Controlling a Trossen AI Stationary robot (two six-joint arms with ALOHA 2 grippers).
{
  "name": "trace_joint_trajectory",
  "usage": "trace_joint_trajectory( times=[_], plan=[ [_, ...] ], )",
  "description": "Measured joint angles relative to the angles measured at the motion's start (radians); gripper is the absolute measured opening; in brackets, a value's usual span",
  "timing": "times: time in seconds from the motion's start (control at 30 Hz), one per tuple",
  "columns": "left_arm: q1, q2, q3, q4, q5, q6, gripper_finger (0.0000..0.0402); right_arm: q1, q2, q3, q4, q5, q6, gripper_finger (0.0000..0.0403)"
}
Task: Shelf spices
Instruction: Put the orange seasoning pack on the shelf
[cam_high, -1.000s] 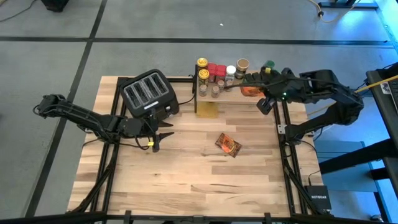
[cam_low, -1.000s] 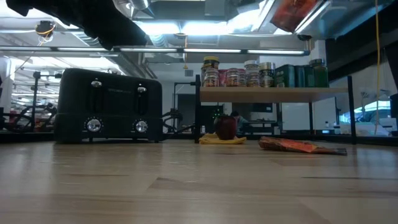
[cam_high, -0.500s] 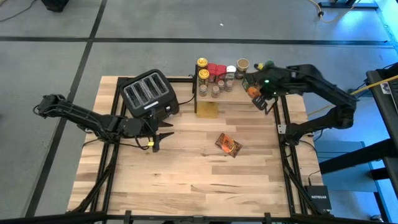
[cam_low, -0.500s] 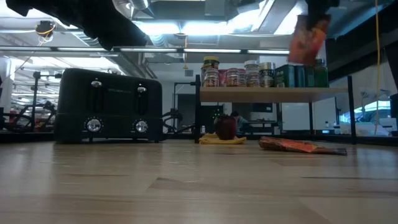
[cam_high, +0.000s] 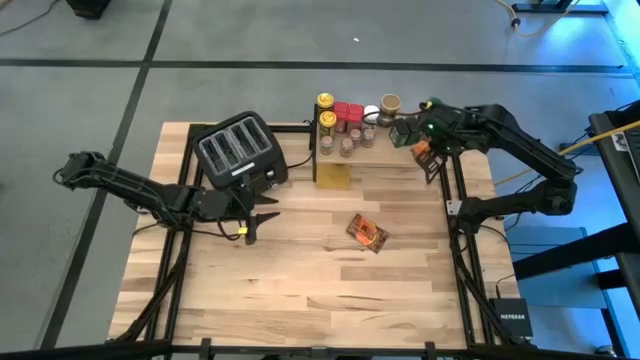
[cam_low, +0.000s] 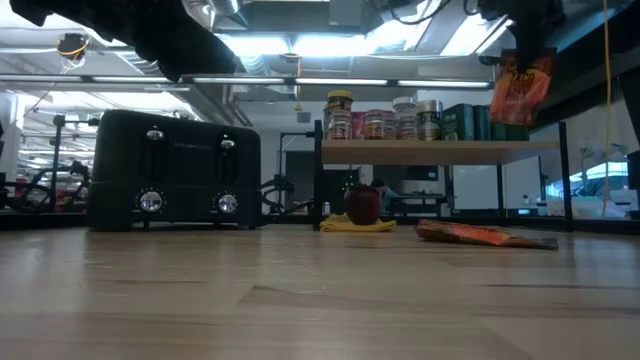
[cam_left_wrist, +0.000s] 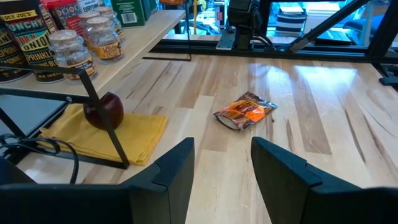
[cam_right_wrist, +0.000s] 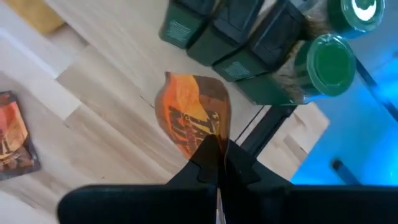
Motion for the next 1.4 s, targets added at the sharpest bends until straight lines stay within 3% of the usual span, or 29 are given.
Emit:
trace_joint_trajectory(
  times=[0.37, 1.13, 1.4],
  plan=[
    [0.000, 0.000, 0.000, 0.000, 0.000, -0.012, 0.0153, -0.091, 0.003, 0.000, 0.000, 0.007, -0.005, 0.0012],
    [0.000, 0.000, 0.000, 0.000, 0.000, -0.019, 0.0153, -0.088, 0.101, 0.000, 0.000, 0.076, 0.022, 0.0017],
    [-0.002, 0.000, 0.000, -0.004, 0.000, -0.020, 0.0153, -0.088, 0.102, -0.112, -0.001, 0.174, 0.016, 0.0027]
  ],
)
